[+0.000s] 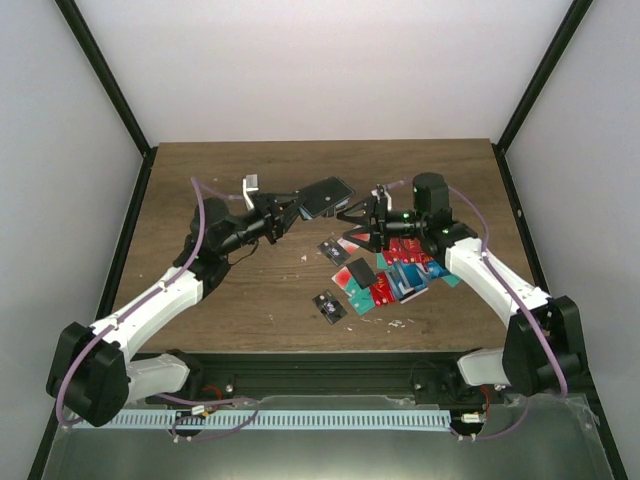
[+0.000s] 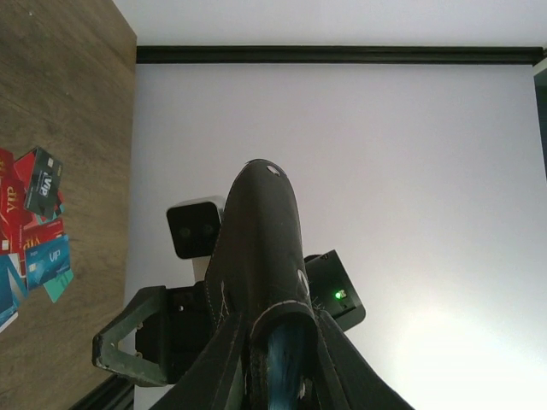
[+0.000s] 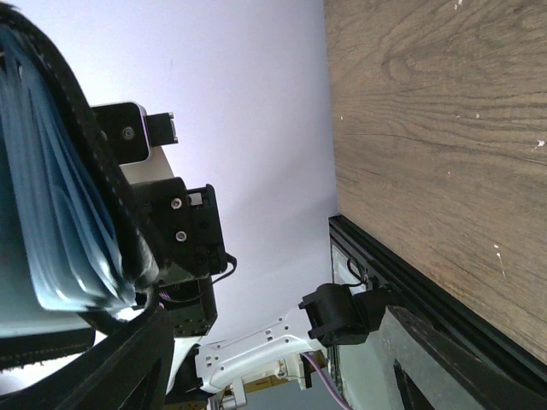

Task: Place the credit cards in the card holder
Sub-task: Place the credit card at the center of the board.

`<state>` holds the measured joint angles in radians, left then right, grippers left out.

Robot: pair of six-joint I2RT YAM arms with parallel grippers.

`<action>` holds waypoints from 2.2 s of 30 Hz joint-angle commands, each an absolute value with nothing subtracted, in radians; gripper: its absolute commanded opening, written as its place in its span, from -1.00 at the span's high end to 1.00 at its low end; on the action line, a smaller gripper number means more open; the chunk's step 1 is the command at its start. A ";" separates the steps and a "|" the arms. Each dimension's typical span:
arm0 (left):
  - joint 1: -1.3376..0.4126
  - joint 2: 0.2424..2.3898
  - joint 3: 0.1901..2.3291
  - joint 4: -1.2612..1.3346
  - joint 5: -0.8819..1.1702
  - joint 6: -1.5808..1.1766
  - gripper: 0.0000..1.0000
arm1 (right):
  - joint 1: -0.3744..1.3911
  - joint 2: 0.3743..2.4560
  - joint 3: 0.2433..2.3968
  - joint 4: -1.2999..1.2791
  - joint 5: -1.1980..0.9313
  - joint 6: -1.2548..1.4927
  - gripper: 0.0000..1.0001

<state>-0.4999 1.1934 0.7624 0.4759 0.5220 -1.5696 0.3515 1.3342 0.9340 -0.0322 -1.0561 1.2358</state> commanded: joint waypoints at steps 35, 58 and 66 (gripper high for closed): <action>-0.532 1.172 0.687 0.570 0.423 -1.725 0.92 | 0.426 1.449 1.059 -0.330 -1.195 0.703 -0.15; -0.534 0.915 -0.040 0.751 0.193 -1.563 0.92 | 0.428 1.443 0.813 -0.335 -1.145 0.647 -0.16; -0.550 0.902 -0.087 0.610 0.129 -1.555 0.75 | 0.434 1.482 0.763 -0.275 -1.107 0.665 -0.13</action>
<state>-0.5388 0.9215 0.0063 0.6334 0.1749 -1.5692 0.4206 1.4666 0.7826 -0.3214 -1.1275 0.6662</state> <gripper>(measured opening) 0.171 0.566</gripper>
